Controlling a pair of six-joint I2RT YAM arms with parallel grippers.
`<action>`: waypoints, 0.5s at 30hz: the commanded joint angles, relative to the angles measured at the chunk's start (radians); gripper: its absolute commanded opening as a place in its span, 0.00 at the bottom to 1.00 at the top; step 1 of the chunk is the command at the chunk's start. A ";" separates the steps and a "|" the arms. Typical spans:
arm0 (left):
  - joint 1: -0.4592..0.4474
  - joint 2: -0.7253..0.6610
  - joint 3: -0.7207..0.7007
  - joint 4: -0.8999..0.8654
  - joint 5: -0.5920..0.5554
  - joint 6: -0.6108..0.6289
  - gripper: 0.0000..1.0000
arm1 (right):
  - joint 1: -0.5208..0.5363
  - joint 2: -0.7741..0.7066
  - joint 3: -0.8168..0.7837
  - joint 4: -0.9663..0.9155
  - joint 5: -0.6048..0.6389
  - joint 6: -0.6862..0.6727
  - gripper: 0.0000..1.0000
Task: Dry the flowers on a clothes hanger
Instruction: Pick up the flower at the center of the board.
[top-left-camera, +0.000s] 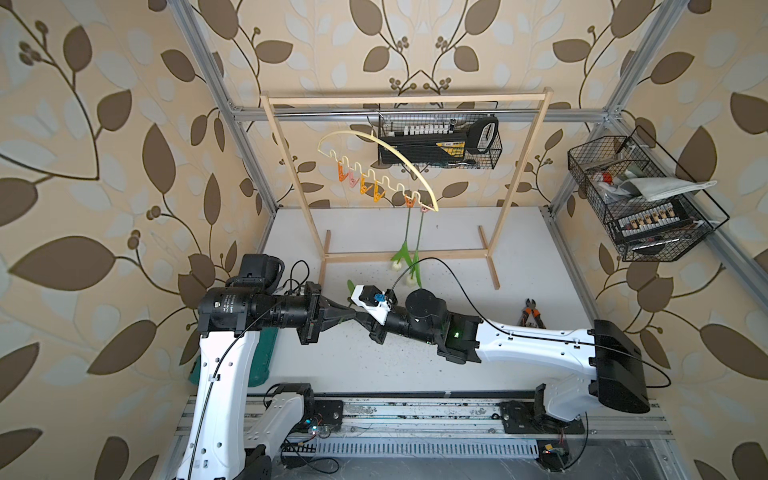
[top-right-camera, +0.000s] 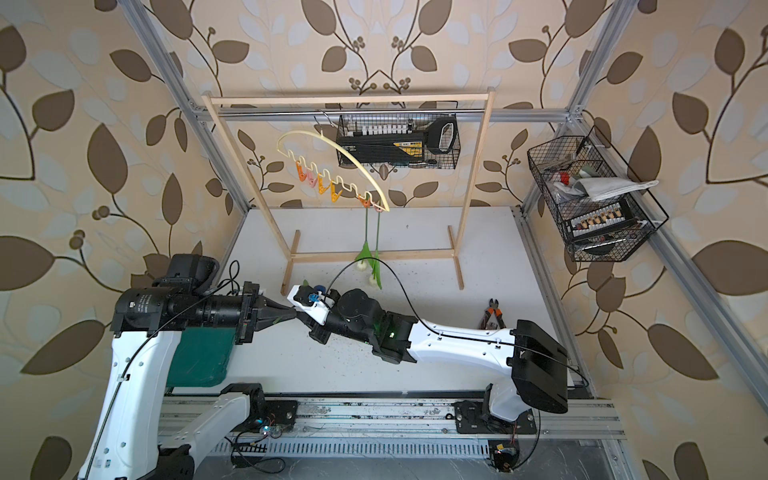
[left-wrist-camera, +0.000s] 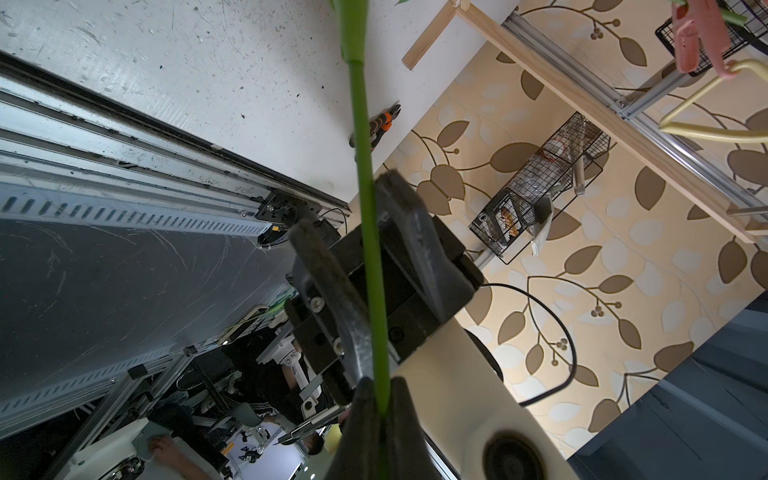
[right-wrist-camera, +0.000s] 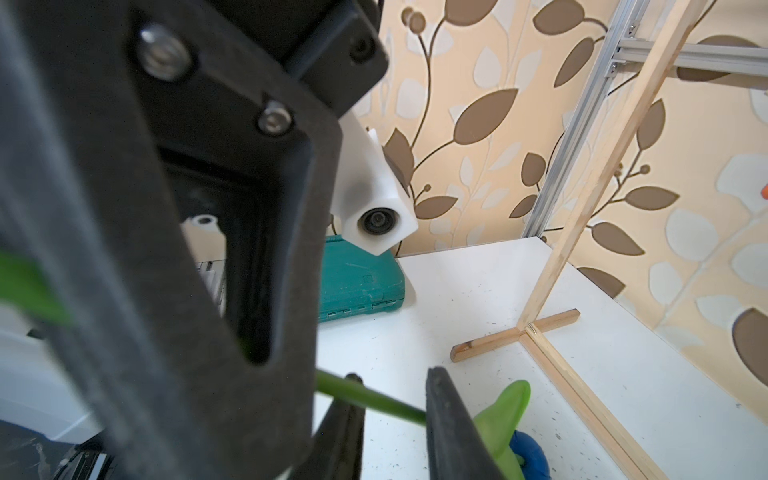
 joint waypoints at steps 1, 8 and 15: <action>-0.010 -0.005 0.023 0.010 0.044 0.024 0.00 | 0.003 0.003 0.022 0.016 0.000 0.008 0.23; -0.010 -0.015 0.012 0.035 0.059 0.008 0.00 | 0.003 0.001 0.029 0.019 0.009 0.004 0.04; -0.010 -0.016 0.001 0.183 0.076 -0.039 0.21 | 0.017 -0.057 0.004 0.024 0.017 0.006 0.00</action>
